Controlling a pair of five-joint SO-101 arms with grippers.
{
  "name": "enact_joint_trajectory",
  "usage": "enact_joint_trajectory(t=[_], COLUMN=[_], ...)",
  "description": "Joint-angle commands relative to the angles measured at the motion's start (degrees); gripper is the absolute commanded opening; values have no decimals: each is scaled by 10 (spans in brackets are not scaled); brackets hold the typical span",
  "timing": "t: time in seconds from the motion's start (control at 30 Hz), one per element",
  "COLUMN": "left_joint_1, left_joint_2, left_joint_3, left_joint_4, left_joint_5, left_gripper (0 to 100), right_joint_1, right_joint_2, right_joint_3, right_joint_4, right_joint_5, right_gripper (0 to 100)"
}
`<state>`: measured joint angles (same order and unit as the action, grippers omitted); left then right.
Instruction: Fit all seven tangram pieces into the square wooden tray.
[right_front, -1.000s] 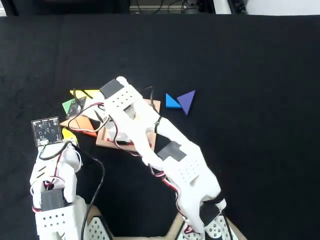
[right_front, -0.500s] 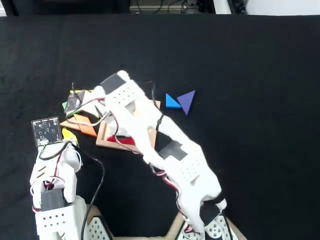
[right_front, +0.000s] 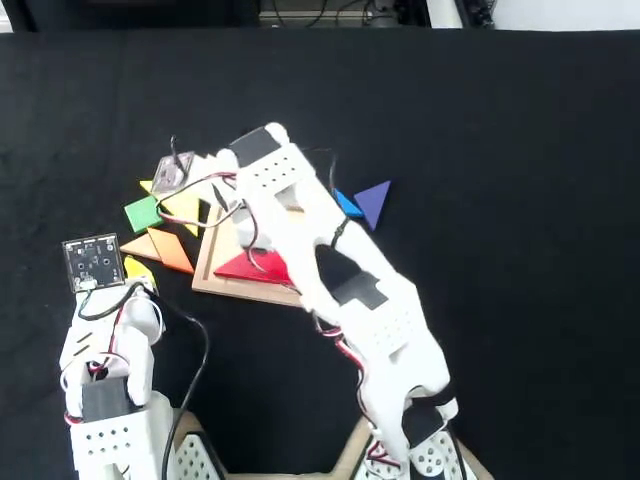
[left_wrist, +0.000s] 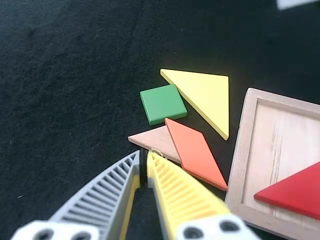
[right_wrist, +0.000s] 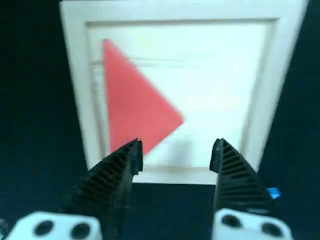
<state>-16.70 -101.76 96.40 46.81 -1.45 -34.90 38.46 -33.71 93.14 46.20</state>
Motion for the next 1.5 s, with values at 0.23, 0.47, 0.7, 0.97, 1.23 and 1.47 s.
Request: enact_joint_trajectory(t=[0.23, 0.47, 0.7, 0.97, 1.23, 1.47], left_joint_1=[-7, -7, -7, -7, -7, -7], left_joint_2=[-5, -5, -5, -5, -5, -5], left_joint_3=[-7, -7, -7, -7, -7, -7], left_joint_4=[-12, -12, -12, -12, -12, -12], left_joint_5=[6, 6, 6, 6, 6, 6], left_gripper=[30, 30, 30, 30, 30, 30], right_joint_1=[71, 52, 37, 30, 43, 41], right_joint_2=[44, 58, 58, 58, 54, 57], right_joint_3=[-17, -15, -14, 4, 0, -110], right_joint_4=[-44, -21, 19, 18, -29, -61], right_joint_5=[8, 8, 8, 7, 7, -33], right_gripper=[23, 11, 11, 11, 11, 11])
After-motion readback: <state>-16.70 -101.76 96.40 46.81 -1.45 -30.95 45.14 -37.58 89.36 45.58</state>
